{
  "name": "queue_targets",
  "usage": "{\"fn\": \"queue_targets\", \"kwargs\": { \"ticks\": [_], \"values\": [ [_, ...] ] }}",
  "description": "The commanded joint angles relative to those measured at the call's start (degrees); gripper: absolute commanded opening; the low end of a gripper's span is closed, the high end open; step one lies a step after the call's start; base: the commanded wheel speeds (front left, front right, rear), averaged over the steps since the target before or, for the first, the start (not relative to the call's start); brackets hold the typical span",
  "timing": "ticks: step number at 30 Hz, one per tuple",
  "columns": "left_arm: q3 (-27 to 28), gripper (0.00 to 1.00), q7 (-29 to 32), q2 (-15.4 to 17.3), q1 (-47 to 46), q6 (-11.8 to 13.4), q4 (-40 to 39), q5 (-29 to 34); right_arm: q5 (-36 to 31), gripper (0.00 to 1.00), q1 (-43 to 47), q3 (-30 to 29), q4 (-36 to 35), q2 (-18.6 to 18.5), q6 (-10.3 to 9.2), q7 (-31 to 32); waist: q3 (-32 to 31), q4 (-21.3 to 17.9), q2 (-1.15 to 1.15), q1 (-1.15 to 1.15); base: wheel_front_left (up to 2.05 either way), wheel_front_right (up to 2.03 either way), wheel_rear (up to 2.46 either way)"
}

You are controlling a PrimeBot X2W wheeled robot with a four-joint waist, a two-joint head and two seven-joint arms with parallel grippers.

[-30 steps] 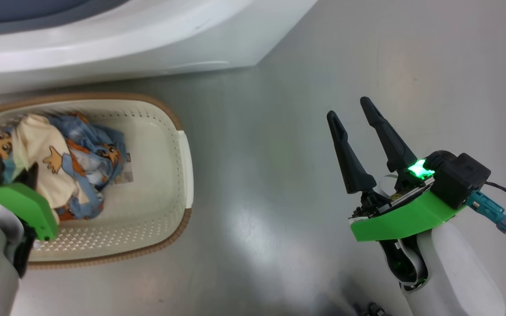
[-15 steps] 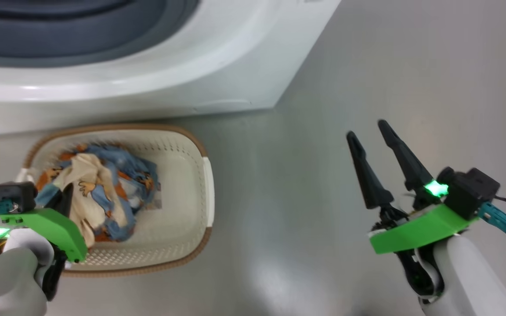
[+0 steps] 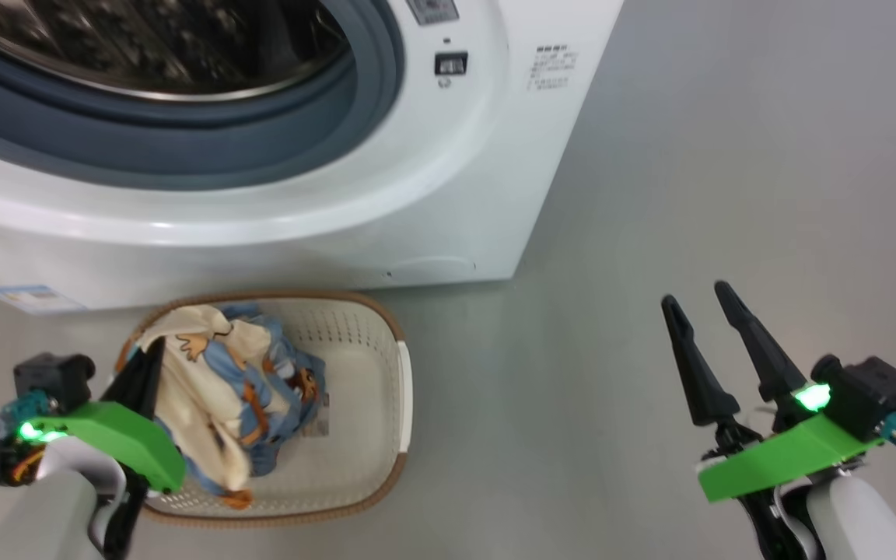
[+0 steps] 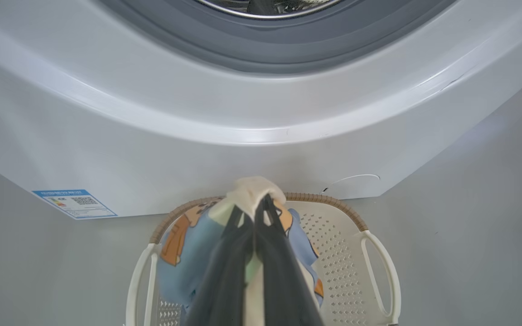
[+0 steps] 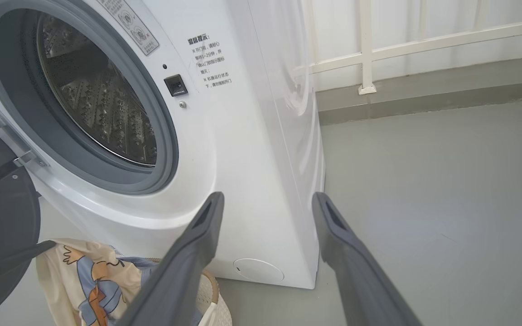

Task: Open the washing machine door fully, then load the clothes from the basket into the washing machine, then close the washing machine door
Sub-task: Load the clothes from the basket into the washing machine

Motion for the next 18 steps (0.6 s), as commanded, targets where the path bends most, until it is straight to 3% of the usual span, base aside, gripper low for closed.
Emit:
{"fn": "queue_targets", "kwargs": {
  "ticks": [1,18],
  "values": [
    [3.48,0.0,-0.71,1.85,1.37,-0.17,-2.59,1.54,0.68,1.0,1.8,0.56,-1.3,-1.0,0.09,-0.27,-3.68,1.26,0.0,0.0,0.0,0.0,0.0],
    [20.82,0.0,-0.72,-0.11,16.46,-0.17,-28.64,13.93,2.29,1.0,7.61,-2.35,-2.18,-3.73,0.09,-0.27,-9.91,3.83,0.0,0.0,0.0,0.0,0.0]
  ]
}}
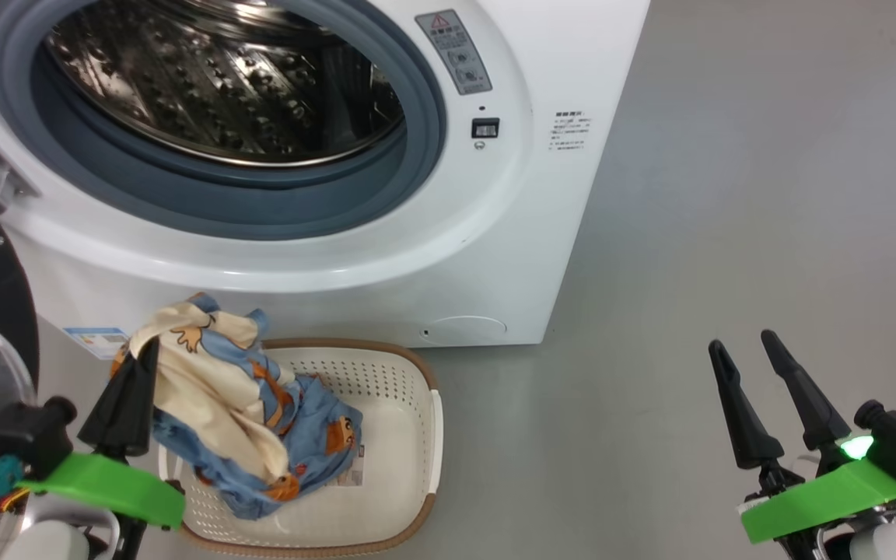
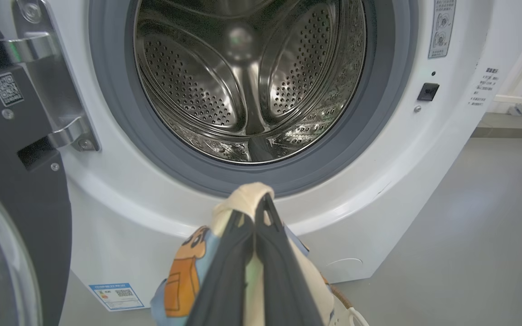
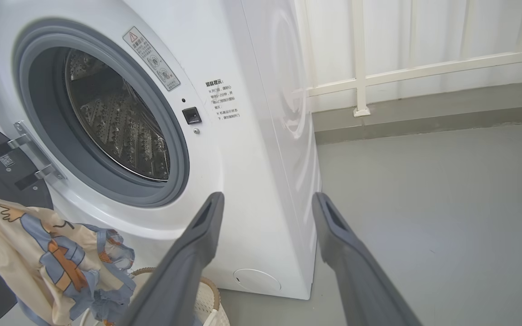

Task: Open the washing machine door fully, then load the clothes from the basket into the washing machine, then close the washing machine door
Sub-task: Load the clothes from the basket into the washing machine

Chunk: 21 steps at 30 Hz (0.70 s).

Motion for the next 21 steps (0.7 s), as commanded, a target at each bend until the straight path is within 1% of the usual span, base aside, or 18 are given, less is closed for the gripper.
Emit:
{"fn": "queue_targets", "kwargs": {
  "ticks": [1,11,16,21],
  "values": [
    [3.83,0.0,-0.71,1.41,0.89,-0.17,-3.84,1.4,0.53,1.0,1.19,0.88,-1.5,-0.98,0.09,-0.27,-0.92,0.71,0.0,0.0,0.0,0.0,0.0],
    [10.14,0.0,-0.71,-0.4,10.48,-0.17,-15.18,6.87,0.48,1.0,3.85,-0.44,-2.06,-1.44,0.09,-0.27,-1.75,0.95,0.0,0.0,0.0,0.0,0.0],
    [13.4,0.0,-0.71,-2.18,15.53,-0.17,-20.44,8.06,0.13,1.0,5.16,-1.64,-2.38,-1.45,0.09,-0.27,-1.4,0.72,0.0,0.0,0.0,0.0,0.0],
    [14.45,0.0,-0.71,-3.47,17.5,-0.17,-23.29,8.58,-0.23,1.0,5.74,-2.18,-2.69,-1.05,0.09,-0.27,-0.97,0.58,0.0,0.0,0.0,0.0,0.0]
  ]
}}
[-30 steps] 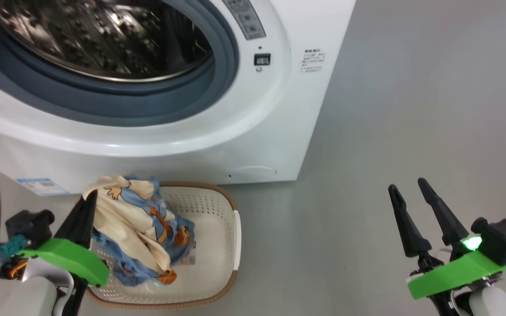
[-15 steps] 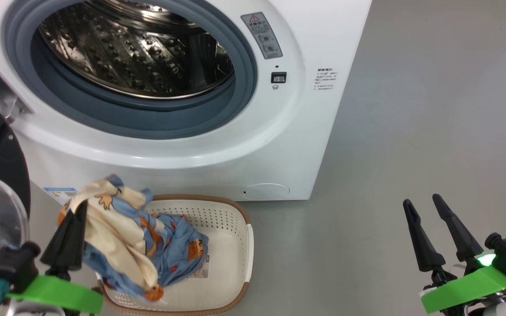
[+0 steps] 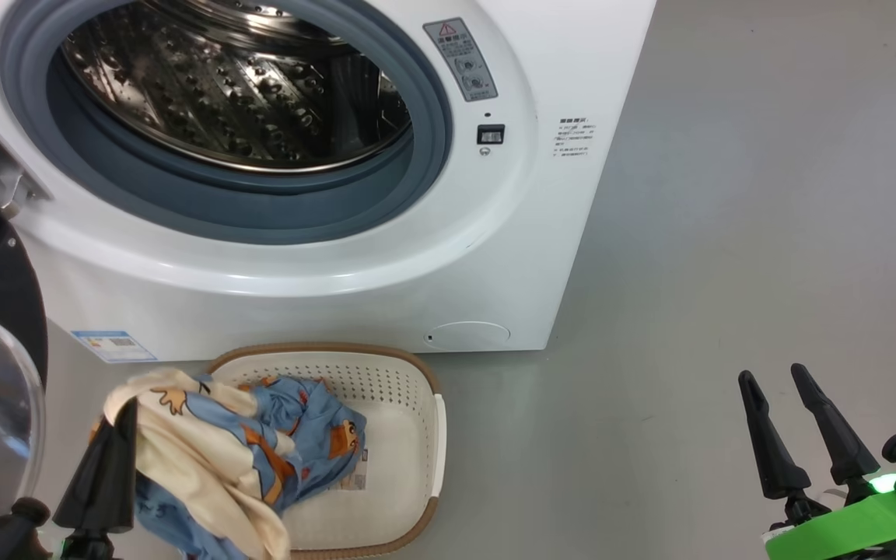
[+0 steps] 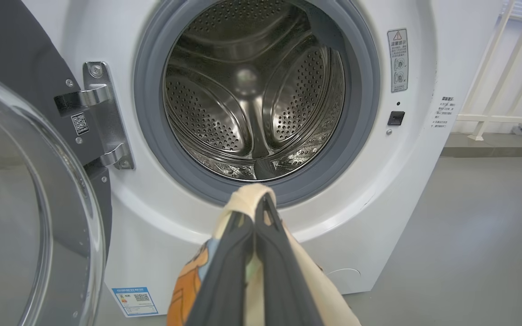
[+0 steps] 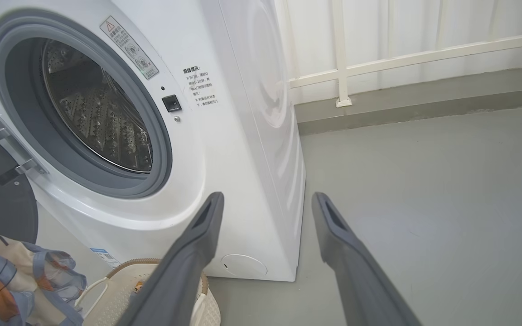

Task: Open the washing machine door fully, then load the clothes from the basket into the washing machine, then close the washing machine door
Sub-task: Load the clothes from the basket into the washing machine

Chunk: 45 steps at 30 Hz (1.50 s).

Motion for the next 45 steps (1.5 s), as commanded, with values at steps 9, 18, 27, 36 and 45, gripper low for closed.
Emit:
{"fn": "queue_targets", "kwargs": {
  "ticks": [9,18,27,36,45],
  "values": [
    [2.16,0.0,-0.7,0.78,-7.88,-0.17,-2.8,-2.02,-0.91,1.0,-0.86,1.43,-2.09,0.47,0.09,-0.28,3.14,-0.79,0.0,0.0,0.0,0.0,0.0],
    [1.15,0.0,-0.7,3.03,-24.16,-0.17,-2.73,-5.15,-2.04,1.0,-3.71,2.28,-2.45,2.59,0.09,-0.28,7.63,-2.11,0.0,0.0,0.0,0.0,0.0],
    [-1.95,0.0,-0.7,4.3,-40.37,-0.17,5.37,-5.5,-2.95,1.0,-6.5,3.46,-2.66,4.7,0.09,-0.28,12.0,-3.97,0.0,0.0,0.0,0.0,0.0],
    [-5.8,0.0,-0.7,6.62,-52.37,-0.17,24.78,-4.84,-3.56,1.0,-9.47,5.57,-2.89,7.08,0.09,-0.28,16.38,-7.95,0.0,0.0,0.0,0.0,0.0],
    [-11.57,0.0,-0.7,7.93,-61.27,-0.17,42.15,-5.59,-3.82,1.0,-10.89,6.78,-2.93,8.51,0.09,-0.28,19.19,-10.64,0.0,0.0,0.0,0.0,0.0]
  ]
}}
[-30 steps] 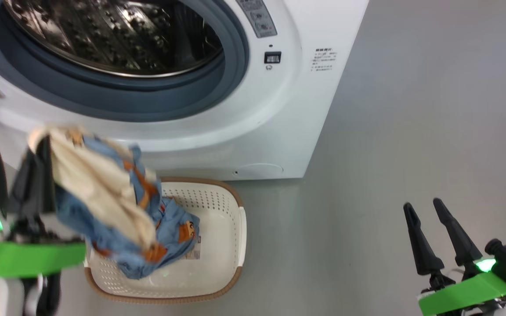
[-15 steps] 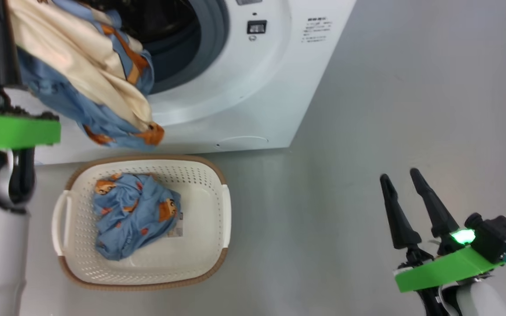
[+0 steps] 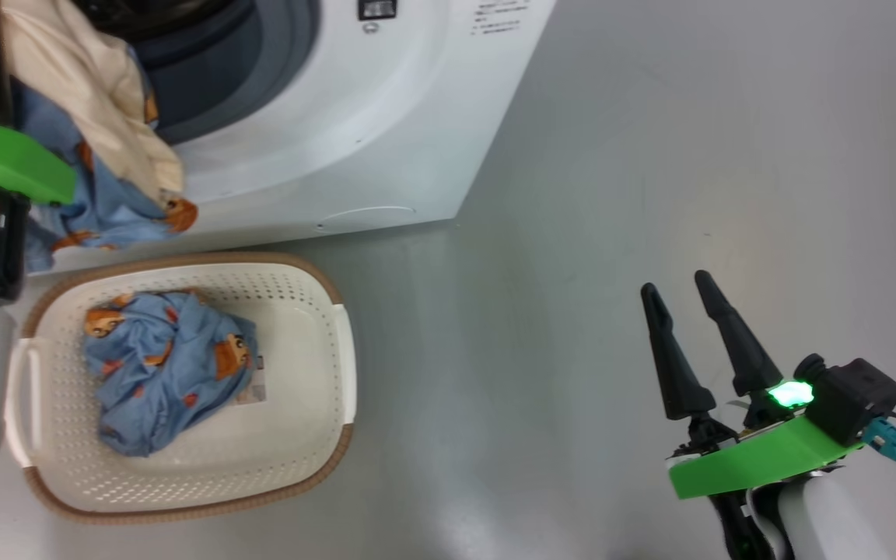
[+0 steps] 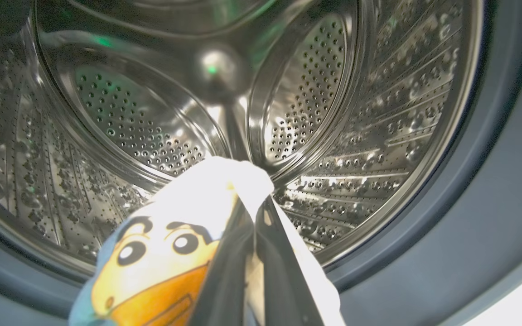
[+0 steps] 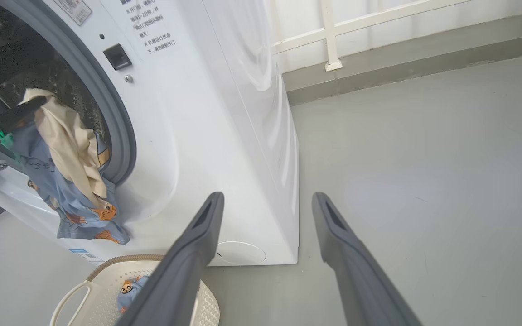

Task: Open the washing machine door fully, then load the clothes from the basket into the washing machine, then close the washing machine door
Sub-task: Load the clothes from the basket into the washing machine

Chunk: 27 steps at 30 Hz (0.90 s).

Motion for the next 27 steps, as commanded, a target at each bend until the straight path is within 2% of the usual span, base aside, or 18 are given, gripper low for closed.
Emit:
{"fn": "queue_targets", "kwargs": {
  "ticks": [1,6,9,12,17,21,25,26,27],
  "values": [
    [0.05,0.0,-0.22,3.2,-2.69,-0.17,1.46,-0.67,-0.29,1.0,-0.09,1.86,-1.37,0.42,0.09,-0.27,1.34,-1.55,0.0,0.0,0.0,0.0,0.0],
    [-3.06,0.0,-0.22,4.02,-7.33,-0.17,8.88,-1.98,-0.33,1.0,-0.7,3.66,-0.92,0.97,0.09,-0.27,1.77,-3.16,0.0,0.0,0.0,0.0,0.0],
    [-3.28,0.0,-0.22,4.87,-10.27,-0.17,9.97,-2.29,-0.15,1.0,-1.07,4.46,-0.84,1.2,0.09,-0.27,2.25,-4.13,0.0,0.0,0.0,0.0,0.0],
    [-2.0,0.0,-0.22,6.04,-12.59,-0.17,7.96,-0.83,-0.05,1.0,-1.39,5.07,-0.86,1.41,0.09,-0.27,2.79,-4.98,0.0,0.0,0.0,0.0,0.0],
    [3.15,0.0,-0.22,6.63,-14.4,-0.08,1.95,2.5,-0.08,1.0,-1.66,5.22,-1.17,1.79,0.09,-0.27,3.64,-6.0,0.0,0.0,0.0,0.0,0.0],
    [7.87,0.0,-0.22,5.5,-13.89,-0.07,-3.41,5.2,-0.21,1.0,-1.9,5.29,-1.32,2.05,0.09,-0.27,4.24,-6.23,0.0,0.0,0.0,0.0,0.0],
    [9.05,0.0,-0.22,4.17,-12.15,-0.11,-3.36,6.7,-0.3,1.0,-2.15,5.52,-1.27,2.24,0.09,-0.27,4.42,-6.21,0.0,0.0,0.0,0.0,0.0],
    [8.57,0.04,-0.22,3.78,-11.55,-0.13,-1.87,6.75,-0.32,1.0,-2.25,5.66,-1.21,2.29,0.09,-0.27,4.39,-6.21,0.0,0.0,0.0,0.0,0.0],
    [7.77,0.16,-0.22,3.8,-11.33,-0.13,-1.0,7.17,-0.31,1.0,-2.32,5.81,-1.15,2.34,0.09,-0.27,4.38,-6.2,0.0,0.0,0.0,0.0,0.0]
  ]
}}
